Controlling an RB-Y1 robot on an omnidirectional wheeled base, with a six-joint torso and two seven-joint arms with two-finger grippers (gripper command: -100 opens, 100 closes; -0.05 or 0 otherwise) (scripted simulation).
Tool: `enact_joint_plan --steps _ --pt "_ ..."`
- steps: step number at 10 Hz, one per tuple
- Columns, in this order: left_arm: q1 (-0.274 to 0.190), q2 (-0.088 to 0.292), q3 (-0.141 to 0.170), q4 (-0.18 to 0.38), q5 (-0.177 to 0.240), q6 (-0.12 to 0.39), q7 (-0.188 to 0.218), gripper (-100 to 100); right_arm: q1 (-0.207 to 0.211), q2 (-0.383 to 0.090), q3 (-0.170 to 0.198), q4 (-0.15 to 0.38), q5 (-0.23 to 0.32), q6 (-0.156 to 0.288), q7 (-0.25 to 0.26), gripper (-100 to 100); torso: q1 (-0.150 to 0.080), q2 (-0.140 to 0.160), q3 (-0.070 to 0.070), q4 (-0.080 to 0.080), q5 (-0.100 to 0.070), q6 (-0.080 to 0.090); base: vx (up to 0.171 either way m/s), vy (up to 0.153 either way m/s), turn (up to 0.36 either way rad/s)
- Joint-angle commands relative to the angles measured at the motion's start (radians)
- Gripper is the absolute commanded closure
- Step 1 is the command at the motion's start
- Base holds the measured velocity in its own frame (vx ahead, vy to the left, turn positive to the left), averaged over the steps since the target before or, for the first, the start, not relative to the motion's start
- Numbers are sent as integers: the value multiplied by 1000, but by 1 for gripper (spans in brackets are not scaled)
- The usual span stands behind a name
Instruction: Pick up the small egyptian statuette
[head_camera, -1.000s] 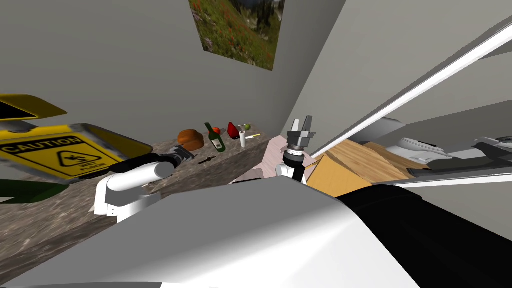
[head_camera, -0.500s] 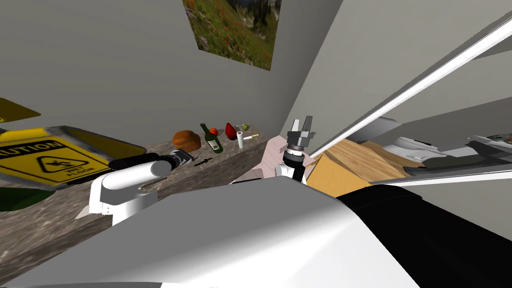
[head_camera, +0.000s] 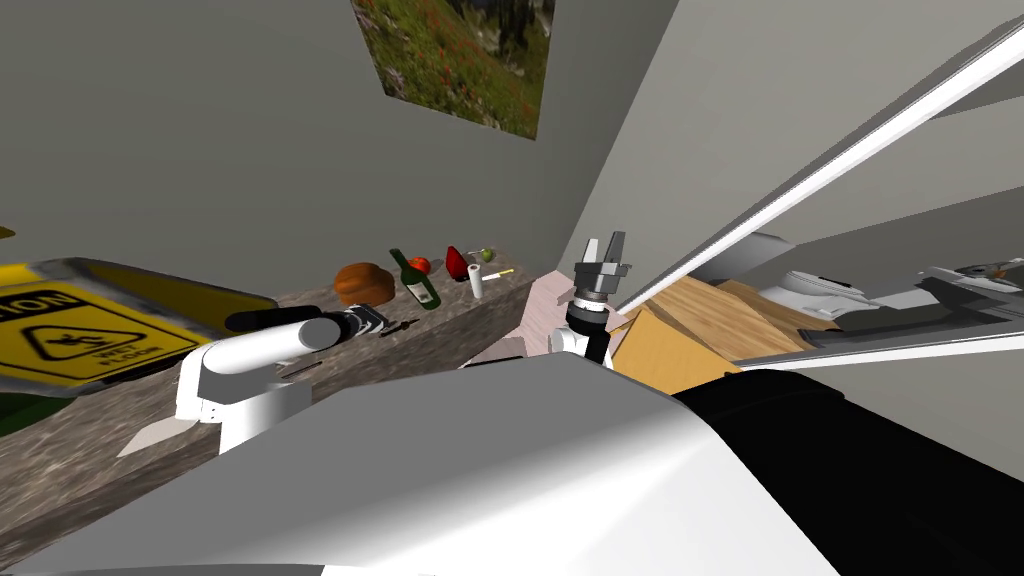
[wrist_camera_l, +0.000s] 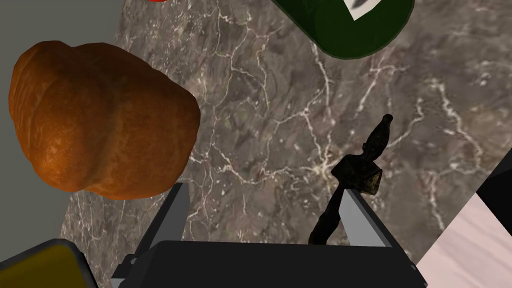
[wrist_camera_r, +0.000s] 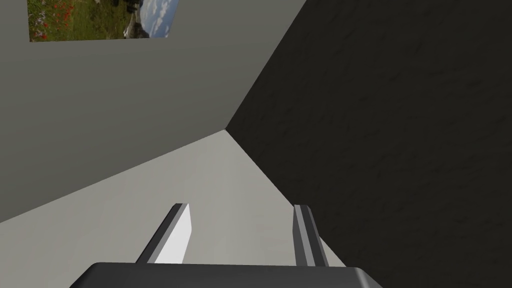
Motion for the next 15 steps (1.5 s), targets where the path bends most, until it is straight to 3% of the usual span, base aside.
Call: enact_joint_plan --steps 1,4,11,13,15 --pt "2 3 2 -6 4 32 7 -100 0 0 0 0 0 0 0 0 0 0 0 0 0 0 12 -14 3" --pt "-16 44 4 29 25 125 68 -100 0 0 0 0 0 0 0 0 1 0 0 0 0 0 26 -24 -53" --pt "-36 106 -5 82 53 293 148 -100 0 0 0 0 0 0 0 0 1 0 0 0 0 0 23 -20 -50" --pt "-43 146 -16 115 68 356 193 -100 0 0 0 0 0 0 0 0 1 0 0 0 0 0 27 -15 -83" --pt "-46 165 -23 131 74 399 213 -100 0 0 0 0 0 0 0 0 1 0 0 0 0 0 20 -7 -47"
